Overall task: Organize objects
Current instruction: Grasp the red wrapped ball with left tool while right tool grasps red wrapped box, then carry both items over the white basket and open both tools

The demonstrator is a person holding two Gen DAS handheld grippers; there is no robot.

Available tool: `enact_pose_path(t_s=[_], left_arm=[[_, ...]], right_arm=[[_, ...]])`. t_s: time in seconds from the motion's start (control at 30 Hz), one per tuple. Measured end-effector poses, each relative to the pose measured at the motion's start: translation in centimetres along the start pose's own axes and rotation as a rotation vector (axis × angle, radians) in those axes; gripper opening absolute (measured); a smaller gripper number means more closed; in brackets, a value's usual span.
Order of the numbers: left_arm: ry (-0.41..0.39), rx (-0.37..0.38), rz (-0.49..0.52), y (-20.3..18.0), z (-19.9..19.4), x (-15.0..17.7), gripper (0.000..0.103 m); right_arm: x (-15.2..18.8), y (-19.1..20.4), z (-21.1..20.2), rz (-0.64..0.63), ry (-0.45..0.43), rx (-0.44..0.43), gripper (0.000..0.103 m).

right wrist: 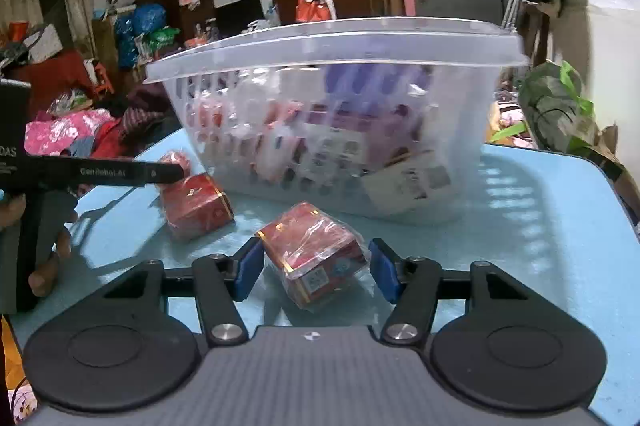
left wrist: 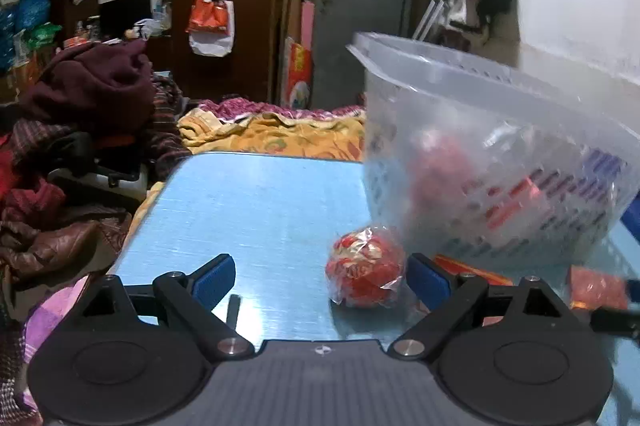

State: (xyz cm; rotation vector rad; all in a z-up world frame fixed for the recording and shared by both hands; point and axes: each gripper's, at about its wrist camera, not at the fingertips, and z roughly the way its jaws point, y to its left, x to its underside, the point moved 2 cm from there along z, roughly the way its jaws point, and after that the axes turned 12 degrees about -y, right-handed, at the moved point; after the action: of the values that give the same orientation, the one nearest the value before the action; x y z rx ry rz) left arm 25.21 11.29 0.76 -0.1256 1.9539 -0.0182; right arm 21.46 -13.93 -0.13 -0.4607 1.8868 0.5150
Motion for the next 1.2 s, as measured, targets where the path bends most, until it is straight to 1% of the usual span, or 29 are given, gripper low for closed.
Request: enact_pose_path(t_s=[0.03, 0.1, 0.13, 0.17, 0.2, 0.23, 0.3, 0.4, 0.5, 0.57, 0.73, 0.83, 0.97, 1.03, 1.1, 1.2], left_arm=[[0.011, 0.005, 0.022, -0.5, 0.1, 0.1, 0.093], [0.029, 0.015, 0.064, -1.5, 0.3, 0.2, 0.085], [0.034, 0.025, 0.069, -1.7, 0.4, 0.3, 0.068], [0.036, 0.041, 0.056, -1.8, 0.4, 0.3, 0.054], [0.031, 0.043, 0.051, -1.7, 0.3, 0.3, 0.05], [0.025, 0.041, 0.045, -1.7, 0.1, 0.3, 0.05], [-0.003, 0.064, 0.022, -1.4, -0.5, 0.3, 0.05], [-0.08, 0.084, -0.006, -0.9, -2.2, 0.4, 0.05], [-0.15, 0.125, -0.053, -0.4, -3.9, 0.5, 0.05], [-0.189, 0.138, -0.067, -0.1, -4.6, 0.5, 0.05], [-0.201, 0.14, -0.141, 1.2, -4.4, 0.8, 0.05], [-0.232, 0.14, -0.195, 2.5, -4.5, 0.6, 0.05], [-0.335, 0.165, -0.231, 3.4, -6.3, 0.3, 0.05], [-0.372, 0.181, -0.241, 3.3, -7.4, -0.4, 0.05], [-0.416, 0.219, -0.253, 2.7, -8.8, -1.9, 0.05], [-0.458, 0.243, -0.202, 0.4, -9.9, -5.6, 0.05]], right_arm=[[0.0, -0.4, -0.2, 0.015, -0.004, -0.005, 0.061], [-0.1, -0.9, -0.5, 0.031, -0.019, -0.009, 0.061], [-0.2, -1.1, -0.5, 0.031, -0.023, -0.005, 0.061], [-0.2, -1.2, -0.6, 0.03, -0.029, -0.002, 0.061], [-0.2, -1.3, -0.7, 0.027, -0.034, 0.003, 0.06], [-0.2, -1.3, -0.7, 0.024, -0.036, 0.007, 0.06], [-0.3, -1.4, -0.7, 0.027, -0.044, 0.005, 0.06], [-0.3, -1.7, -1.1, 0.037, -0.065, -0.007, 0.059], [-0.3, -1.5, -1.2, 0.027, -0.078, -0.002, 0.059], [-0.3, -1.3, -1.4, 0.019, -0.09, -0.003, 0.059], [-0.3, -1.0, -1.7, 0.0, -0.124, 0.022, 0.058], [-0.4, -0.8, -2.1, -0.012, -0.154, 0.023, 0.058], [-0.7, 0.3, -4.3, -0.082, -0.258, 0.032, 0.058], [-1.6, 1.0, -6.2, -0.083, -0.318, 0.006, 0.058], [-3.6, 1.9, -8.0, -0.097, -0.389, -0.018, 0.058], [-7.6, 2.8, -8.7, -0.141, -0.456, 0.013, 0.058]])
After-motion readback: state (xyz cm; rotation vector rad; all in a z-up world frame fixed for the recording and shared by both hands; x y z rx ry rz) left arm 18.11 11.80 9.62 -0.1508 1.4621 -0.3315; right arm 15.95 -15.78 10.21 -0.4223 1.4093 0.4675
